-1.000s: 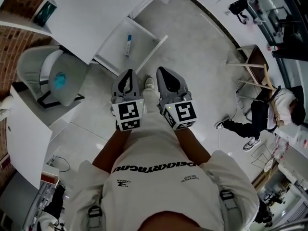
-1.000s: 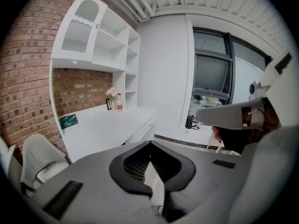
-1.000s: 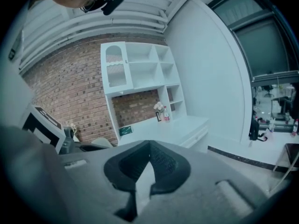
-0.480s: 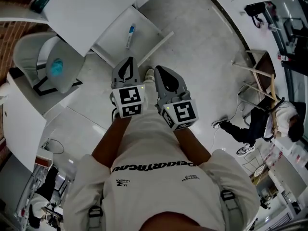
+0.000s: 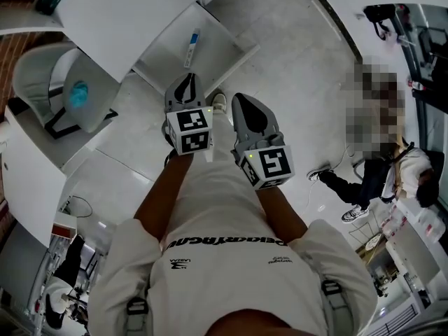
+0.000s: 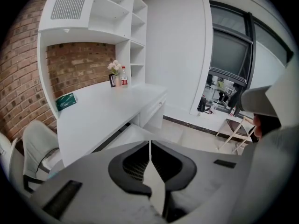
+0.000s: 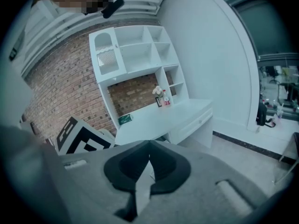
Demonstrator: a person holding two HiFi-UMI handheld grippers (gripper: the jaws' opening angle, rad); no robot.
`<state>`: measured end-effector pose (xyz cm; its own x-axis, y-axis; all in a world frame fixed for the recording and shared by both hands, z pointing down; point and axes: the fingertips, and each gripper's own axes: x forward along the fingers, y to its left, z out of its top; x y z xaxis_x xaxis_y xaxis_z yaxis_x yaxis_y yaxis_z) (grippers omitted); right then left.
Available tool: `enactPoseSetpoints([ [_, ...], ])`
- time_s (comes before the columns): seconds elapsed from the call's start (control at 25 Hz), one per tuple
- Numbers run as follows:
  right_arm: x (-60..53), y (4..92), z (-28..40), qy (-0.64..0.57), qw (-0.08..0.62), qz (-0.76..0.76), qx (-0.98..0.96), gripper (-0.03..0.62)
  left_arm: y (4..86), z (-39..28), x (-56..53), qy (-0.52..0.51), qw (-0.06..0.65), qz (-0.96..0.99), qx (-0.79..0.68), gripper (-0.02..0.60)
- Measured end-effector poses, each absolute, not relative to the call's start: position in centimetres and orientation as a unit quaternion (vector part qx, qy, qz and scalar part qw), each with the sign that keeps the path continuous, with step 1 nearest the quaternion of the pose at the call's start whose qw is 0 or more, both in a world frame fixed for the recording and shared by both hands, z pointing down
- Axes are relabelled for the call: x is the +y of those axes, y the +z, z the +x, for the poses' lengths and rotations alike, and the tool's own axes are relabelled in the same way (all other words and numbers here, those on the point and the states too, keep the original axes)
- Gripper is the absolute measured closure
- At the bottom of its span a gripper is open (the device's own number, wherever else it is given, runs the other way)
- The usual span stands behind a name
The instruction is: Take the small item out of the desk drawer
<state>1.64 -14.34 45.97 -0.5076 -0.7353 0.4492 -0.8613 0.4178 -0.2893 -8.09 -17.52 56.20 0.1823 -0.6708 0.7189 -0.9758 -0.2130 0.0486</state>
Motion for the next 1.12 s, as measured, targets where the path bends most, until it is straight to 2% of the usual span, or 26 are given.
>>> enactPoseSetpoints([
  [0.28, -14.9, 48.4, 1.5, 0.265, 0.137, 0.485, -0.822, 0.594, 59.9, -7.9, -19.8, 0.314, 0.277, 0.725, -0.546, 0.524],
  [0.56, -16.4, 50.3, 1.4, 0.274, 0.144, 0.487, -0.816, 0.594, 63.6, -8.1, -21.6, 0.342, 0.296, 0.718, -0.529, 0.448],
  [1.12, -18.3, 54.0, 1.3, 0.297, 0.162, 0.493, -0.802, 0.594, 71.0, -9.1, -25.1, 0.381, 0.340, 0.695, -0.506, 0.419],
])
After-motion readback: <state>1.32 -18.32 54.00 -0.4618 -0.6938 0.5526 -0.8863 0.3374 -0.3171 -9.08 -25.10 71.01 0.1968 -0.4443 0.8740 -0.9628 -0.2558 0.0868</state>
